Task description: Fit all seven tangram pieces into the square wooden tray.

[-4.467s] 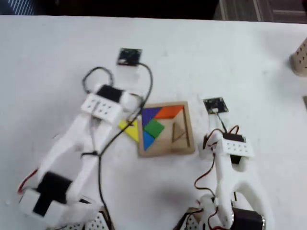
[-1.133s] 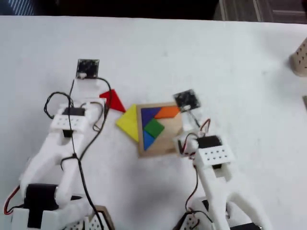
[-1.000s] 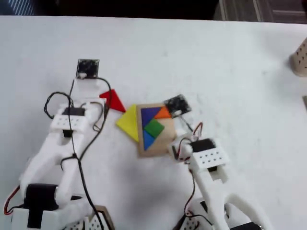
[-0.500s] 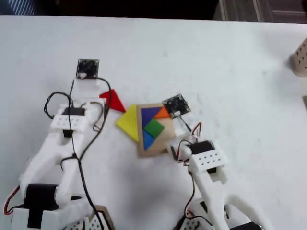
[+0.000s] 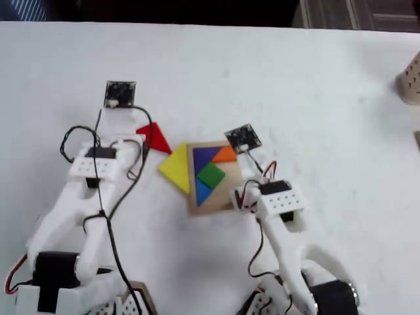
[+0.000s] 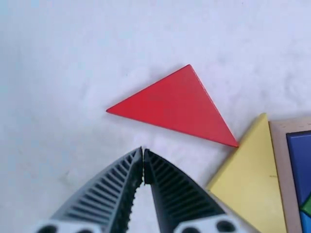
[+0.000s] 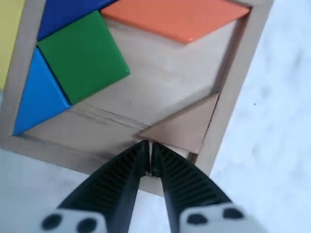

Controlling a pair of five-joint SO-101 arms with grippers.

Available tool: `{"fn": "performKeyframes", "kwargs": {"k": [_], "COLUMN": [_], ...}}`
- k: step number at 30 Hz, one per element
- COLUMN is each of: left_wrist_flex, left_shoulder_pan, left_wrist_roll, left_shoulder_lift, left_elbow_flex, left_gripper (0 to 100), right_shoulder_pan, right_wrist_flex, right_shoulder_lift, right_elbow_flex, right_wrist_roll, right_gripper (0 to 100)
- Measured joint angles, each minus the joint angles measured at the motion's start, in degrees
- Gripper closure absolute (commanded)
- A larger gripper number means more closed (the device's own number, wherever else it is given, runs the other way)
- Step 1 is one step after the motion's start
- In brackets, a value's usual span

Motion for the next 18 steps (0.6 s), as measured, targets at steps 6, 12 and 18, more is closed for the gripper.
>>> {"fn": "performKeyframes", "kwargs": {"k": [6,12,18], "left_wrist_flex": [0.0,0.0,0.0], "left_shoulder_pan": [0.0,0.0,0.0], "left_wrist_roll": [0.0,0.0,0.0], "left_shoulder_lift": [0.0,0.0,0.0], "left_elbow_flex": [0.0,0.0,0.0], "left_gripper": [98,98,98], "right_shoulder_pan": [0.0,0.2,0.2], "right_wrist_flex": [-2.6,-4.7,-4.7], "right_shoulder_lift": [4.1,9.1,16.4], "right_elbow_flex": [-3.3,-7.7,-15.3], "right_wrist_roll": [0.0,0.0,0.0], "right_gripper": [98.1,98.1,98.1]}}
